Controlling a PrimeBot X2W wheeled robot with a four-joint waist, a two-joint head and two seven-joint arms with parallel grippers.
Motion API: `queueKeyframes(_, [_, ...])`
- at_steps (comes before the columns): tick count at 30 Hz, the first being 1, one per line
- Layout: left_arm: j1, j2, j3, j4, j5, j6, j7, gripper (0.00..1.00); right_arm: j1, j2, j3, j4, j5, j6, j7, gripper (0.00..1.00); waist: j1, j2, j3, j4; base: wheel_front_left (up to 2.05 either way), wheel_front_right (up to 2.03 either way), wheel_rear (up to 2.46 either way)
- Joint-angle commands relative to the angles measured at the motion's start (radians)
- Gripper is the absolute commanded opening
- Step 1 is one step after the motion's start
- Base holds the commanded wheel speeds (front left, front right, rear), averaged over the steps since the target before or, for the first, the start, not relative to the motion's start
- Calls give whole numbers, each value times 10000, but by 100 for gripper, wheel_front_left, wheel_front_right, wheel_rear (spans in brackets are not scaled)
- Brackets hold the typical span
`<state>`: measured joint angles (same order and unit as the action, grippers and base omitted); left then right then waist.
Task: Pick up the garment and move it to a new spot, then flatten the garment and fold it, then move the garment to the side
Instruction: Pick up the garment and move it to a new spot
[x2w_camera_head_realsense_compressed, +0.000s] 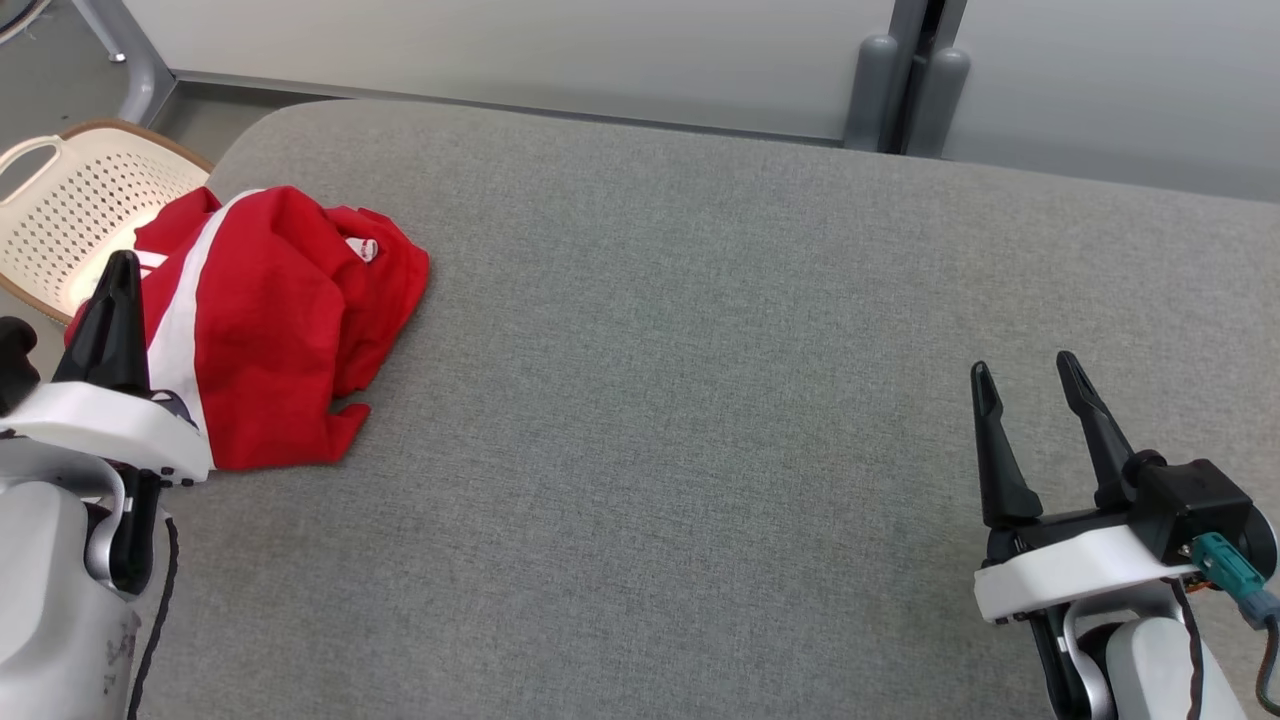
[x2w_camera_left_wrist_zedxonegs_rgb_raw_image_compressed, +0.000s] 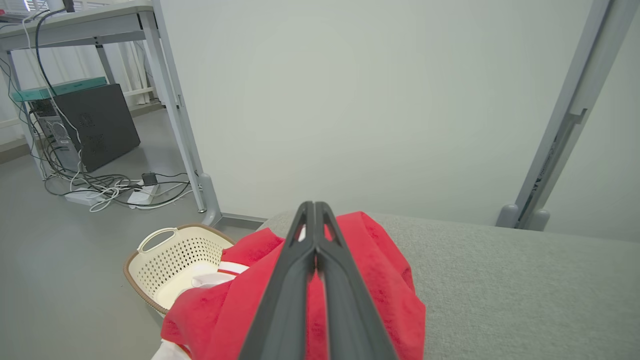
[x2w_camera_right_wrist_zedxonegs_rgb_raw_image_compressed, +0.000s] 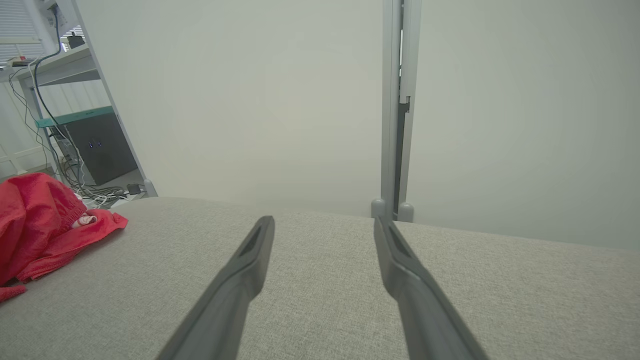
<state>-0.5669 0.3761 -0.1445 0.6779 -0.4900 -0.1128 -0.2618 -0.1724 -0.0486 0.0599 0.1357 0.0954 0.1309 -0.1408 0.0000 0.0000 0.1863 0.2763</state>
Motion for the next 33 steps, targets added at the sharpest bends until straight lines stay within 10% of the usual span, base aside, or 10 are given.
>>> queueKeyframes(1, [332, -110, 257, -321, 151, 86, -38, 0, 166, -31, -24, -31, 89, -3, -49, 100, 0, 0, -204, 46, 0, 0, 0])
queueKeyframes(5, [1000, -390, 779, -960, 406, 167, -40, 5, 353, -30, -38, -38, 186, -3, -66, 100, 0, 0, -467, 111, 0, 0, 0])
queueKeyframes(7, [1355, -585, 972, -1197, 496, 200, -39, 100, 449, -34, -43, -43, 196, -3, -79, 100, 0, 0, -582, 157, 0, 0, 0])
queueKeyframes(33, [4239, -1456, 1521, -2296, 1475, 249, -40, 100, 1514, -34, 66, -47, 686, -1, -87, 100, 0, 0, -1949, 534, 0, 0, 0])
